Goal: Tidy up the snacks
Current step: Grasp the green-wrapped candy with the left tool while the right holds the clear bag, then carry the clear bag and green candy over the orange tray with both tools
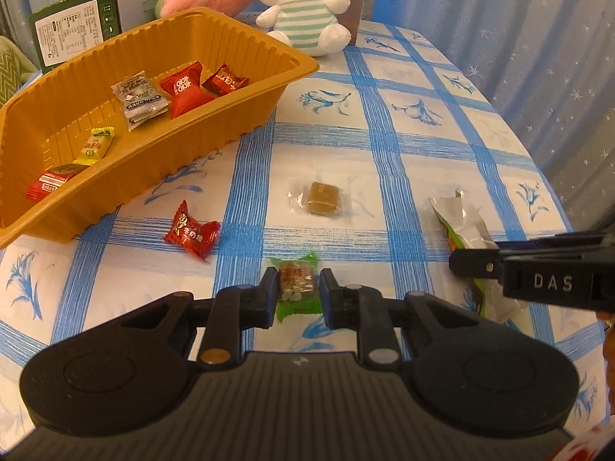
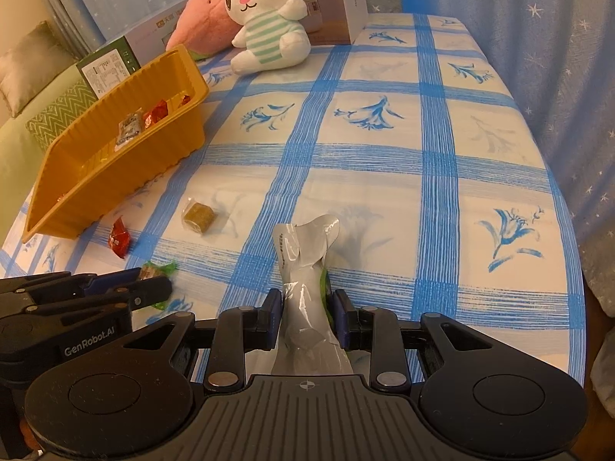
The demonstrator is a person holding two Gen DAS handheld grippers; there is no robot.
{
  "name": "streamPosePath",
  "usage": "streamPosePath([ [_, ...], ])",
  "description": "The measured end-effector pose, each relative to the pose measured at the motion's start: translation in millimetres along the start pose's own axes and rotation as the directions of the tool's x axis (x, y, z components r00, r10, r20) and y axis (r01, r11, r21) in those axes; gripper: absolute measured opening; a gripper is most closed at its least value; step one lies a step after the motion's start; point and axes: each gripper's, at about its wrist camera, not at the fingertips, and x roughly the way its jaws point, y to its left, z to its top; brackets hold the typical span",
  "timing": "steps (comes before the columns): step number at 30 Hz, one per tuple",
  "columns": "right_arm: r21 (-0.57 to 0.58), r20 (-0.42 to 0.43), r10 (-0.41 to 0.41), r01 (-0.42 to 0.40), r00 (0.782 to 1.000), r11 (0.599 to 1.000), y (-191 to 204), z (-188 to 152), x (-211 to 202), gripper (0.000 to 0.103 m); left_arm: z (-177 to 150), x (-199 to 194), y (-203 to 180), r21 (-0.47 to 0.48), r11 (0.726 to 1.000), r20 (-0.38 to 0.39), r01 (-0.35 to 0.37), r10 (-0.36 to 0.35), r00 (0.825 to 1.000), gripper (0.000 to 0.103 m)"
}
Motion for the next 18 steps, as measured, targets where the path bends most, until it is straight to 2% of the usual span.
streamPosePath([
  [7, -0.024, 0.013, -0.011, 0.011, 1.000, 1.000, 3.4, -0.5, 0.9, 0.029, -2.1, -5.3, 4.4, 0.001, 1.000, -0.004, -0.012, 0.012, 1.000, 0.020],
  [13, -0.101, 0.019, -0.042, 0.043, 0.999, 0.994, 12.1, -3.5, 2.3, 0.027, -2.8, -13.6, 10.7, -0.018, 1.000, 0.000, -0.024, 0.024, 1.000, 0.020],
  [18, -0.073, 0.004, -0.013, 0.013, 1.000, 0.997, 9.9, -1.5, 0.3, 0.027, -3.4, -24.7, 15.2, -0.031, 0.999, 0.017, -0.032, 0.033, 0.999, 0.019],
])
